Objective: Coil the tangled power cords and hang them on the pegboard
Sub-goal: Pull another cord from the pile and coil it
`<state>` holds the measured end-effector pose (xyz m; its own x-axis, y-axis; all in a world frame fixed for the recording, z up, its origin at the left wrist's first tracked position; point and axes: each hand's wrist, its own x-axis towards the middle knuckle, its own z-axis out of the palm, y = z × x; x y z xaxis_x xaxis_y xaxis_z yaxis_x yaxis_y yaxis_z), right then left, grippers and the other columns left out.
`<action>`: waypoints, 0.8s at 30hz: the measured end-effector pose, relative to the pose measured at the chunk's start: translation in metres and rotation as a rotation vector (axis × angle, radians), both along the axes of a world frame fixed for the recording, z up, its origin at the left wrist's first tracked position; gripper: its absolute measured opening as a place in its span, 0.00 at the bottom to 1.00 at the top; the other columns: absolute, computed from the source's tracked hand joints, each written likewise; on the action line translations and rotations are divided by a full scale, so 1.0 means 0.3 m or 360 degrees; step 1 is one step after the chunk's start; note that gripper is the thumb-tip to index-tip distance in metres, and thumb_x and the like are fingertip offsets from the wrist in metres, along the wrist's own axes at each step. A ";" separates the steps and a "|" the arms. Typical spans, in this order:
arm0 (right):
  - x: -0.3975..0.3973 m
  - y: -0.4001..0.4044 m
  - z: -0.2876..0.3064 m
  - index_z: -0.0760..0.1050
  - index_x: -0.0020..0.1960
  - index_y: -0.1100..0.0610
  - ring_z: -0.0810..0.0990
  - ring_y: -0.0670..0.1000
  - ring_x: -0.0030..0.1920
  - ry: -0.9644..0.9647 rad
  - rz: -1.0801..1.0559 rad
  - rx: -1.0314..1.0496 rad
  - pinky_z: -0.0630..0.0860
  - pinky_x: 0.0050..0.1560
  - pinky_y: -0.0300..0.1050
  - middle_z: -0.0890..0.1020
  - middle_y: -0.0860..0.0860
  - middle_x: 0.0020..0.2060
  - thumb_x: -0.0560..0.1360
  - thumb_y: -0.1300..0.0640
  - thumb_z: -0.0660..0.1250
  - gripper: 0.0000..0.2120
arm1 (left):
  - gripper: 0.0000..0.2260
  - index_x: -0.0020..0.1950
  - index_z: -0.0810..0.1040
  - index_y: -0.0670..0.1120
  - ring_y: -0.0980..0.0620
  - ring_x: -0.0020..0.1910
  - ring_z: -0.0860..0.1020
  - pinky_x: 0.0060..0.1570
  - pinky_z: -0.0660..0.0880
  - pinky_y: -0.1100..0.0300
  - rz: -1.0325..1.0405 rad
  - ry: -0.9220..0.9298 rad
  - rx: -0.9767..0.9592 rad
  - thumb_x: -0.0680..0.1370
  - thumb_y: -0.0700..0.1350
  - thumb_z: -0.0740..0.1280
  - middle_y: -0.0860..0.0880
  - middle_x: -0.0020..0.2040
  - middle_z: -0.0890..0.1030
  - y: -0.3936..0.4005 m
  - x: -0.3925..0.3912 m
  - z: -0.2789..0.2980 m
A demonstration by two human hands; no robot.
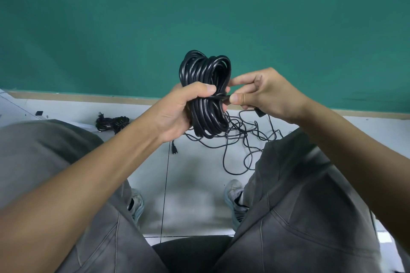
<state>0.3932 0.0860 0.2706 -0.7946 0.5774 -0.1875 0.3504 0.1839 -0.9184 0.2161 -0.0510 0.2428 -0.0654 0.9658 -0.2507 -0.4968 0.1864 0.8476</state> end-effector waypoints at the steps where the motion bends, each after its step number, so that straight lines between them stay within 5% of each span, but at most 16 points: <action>1: 0.001 -0.002 -0.008 0.80 0.62 0.61 0.73 0.39 0.28 -0.0015 -0.0015 0.0024 0.71 0.33 0.27 0.86 0.45 0.33 0.77 0.68 0.71 0.14 | 0.17 0.60 0.81 0.41 0.47 0.47 0.85 0.48 0.82 0.53 0.0018 0.0053 0.0029 0.73 0.43 0.68 0.45 0.53 0.86 0.002 -0.001 0.000; 6: -0.005 -0.044 -0.131 0.82 0.59 0.59 0.84 0.41 0.49 -0.0024 -0.0284 0.0300 0.78 0.60 0.39 0.87 0.49 0.48 0.75 0.62 0.76 0.13 | 0.13 0.56 0.81 0.43 0.44 0.47 0.85 0.48 0.83 0.50 0.0130 0.0191 0.0021 0.72 0.40 0.70 0.43 0.54 0.86 -0.005 0.001 -0.025; 8: -0.011 -0.069 -0.172 0.84 0.55 0.54 0.78 0.38 0.39 -0.0083 -0.0588 0.0395 0.77 0.50 0.34 0.81 0.44 0.41 0.75 0.57 0.77 0.09 | 0.13 0.56 0.81 0.44 0.43 0.48 0.85 0.49 0.84 0.48 0.0164 0.0212 -0.0019 0.71 0.41 0.71 0.42 0.56 0.86 -0.009 -0.001 -0.033; 10: -0.022 -0.100 -0.186 0.83 0.48 0.54 0.72 0.44 0.32 -0.0097 -0.0743 0.0110 0.71 0.39 0.34 0.75 0.51 0.33 0.79 0.57 0.72 0.02 | 0.14 0.57 0.81 0.44 0.43 0.50 0.85 0.49 0.84 0.48 0.0184 0.0228 -0.0047 0.71 0.42 0.71 0.42 0.58 0.86 -0.008 -0.006 -0.034; 12: -0.033 -0.117 -0.196 0.82 0.45 0.56 0.73 0.47 0.32 -0.0145 -0.0788 -0.0248 0.70 0.35 0.35 0.78 0.59 0.34 0.83 0.57 0.65 0.10 | 0.15 0.57 0.81 0.44 0.46 0.51 0.85 0.47 0.83 0.51 0.0210 0.0273 -0.0055 0.71 0.43 0.72 0.43 0.58 0.86 -0.004 -0.009 -0.037; 15: -0.046 -0.124 -0.189 0.81 0.54 0.63 0.81 0.52 0.35 -0.0147 -0.0860 -0.0630 0.76 0.40 0.42 0.80 0.55 0.35 0.85 0.52 0.62 0.16 | 0.16 0.57 0.81 0.43 0.49 0.51 0.84 0.46 0.82 0.55 0.0240 0.0337 -0.0054 0.70 0.44 0.72 0.41 0.55 0.84 0.004 -0.004 -0.046; 18: -0.054 -0.128 -0.189 0.79 0.57 0.67 0.83 0.53 0.35 -0.0286 -0.0818 -0.0649 0.77 0.39 0.42 0.83 0.56 0.33 0.83 0.49 0.66 0.19 | 0.16 0.57 0.80 0.43 0.48 0.49 0.84 0.43 0.82 0.56 0.0262 0.0311 -0.0075 0.71 0.44 0.72 0.42 0.54 0.83 0.006 -0.003 -0.051; 24: -0.066 -0.123 -0.210 0.81 0.58 0.62 0.85 0.55 0.39 -0.0282 -0.0863 -0.0912 0.80 0.38 0.41 0.88 0.59 0.45 0.80 0.53 0.70 0.13 | 0.22 0.60 0.78 0.35 0.45 0.50 0.83 0.48 0.82 0.53 0.0266 0.0407 -0.0094 0.71 0.46 0.73 0.41 0.52 0.82 0.012 0.000 -0.067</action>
